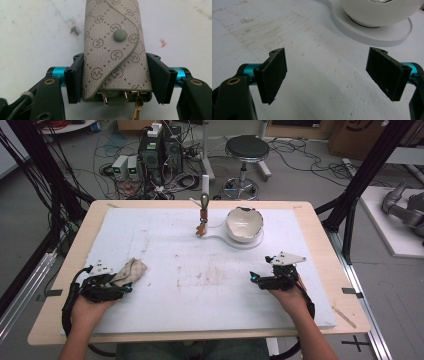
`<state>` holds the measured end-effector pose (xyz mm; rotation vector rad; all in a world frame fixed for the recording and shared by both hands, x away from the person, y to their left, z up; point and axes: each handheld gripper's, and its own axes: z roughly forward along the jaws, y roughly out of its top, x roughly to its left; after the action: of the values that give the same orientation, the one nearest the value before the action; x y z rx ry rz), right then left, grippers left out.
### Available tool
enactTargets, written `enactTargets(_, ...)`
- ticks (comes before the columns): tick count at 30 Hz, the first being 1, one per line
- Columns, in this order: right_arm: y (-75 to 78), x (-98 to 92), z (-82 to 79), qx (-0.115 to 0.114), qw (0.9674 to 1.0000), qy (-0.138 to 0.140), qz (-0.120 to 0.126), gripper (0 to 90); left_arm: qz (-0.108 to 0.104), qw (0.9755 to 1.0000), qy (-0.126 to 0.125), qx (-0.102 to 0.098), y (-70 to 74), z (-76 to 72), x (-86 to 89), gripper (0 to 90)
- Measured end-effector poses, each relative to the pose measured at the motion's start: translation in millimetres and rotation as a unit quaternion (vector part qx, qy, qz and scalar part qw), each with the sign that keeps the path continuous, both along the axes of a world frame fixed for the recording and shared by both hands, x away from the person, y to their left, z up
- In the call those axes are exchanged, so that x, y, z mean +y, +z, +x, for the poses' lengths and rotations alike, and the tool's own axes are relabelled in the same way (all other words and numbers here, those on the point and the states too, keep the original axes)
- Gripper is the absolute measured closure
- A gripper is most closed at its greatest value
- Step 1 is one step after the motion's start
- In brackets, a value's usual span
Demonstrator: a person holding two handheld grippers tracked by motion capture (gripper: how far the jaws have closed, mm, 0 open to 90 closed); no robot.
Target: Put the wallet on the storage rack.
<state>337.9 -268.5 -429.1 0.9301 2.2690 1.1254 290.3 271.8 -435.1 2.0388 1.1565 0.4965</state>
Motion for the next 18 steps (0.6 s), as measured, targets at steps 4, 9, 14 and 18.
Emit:
enactTargets(4, 0.7, -0.8, -1.4, -0.001, 1.0000, -0.003, 0.002, 17.3, -0.003, 0.9992, -0.036, -0.014, 14.7, 0.7, -14.5, 36.9)
enactTargets(9, 1.4, -3.0, -6.2, -0.004, 1.0000, -0.003, 0.000, 17.4, -0.008, 0.9958, -0.091, -0.012, 28.0, 11.7, -37.6, 36.8)
enactTargets(14, 1.0, -6.7, -14.3, -0.004, 1.0000, -0.005, 0.000, 17.4, -0.008, 0.9905, -0.136, -0.017, 41.9, 27.1, -64.7, 36.8)
enactTargets(18, 0.2, -11.9, -20.1, -0.004, 0.9999, -0.010, -0.001, 17.3, -0.003, 0.9850, -0.171, -0.024, 55.2, 39.5, -89.3, 36.8)
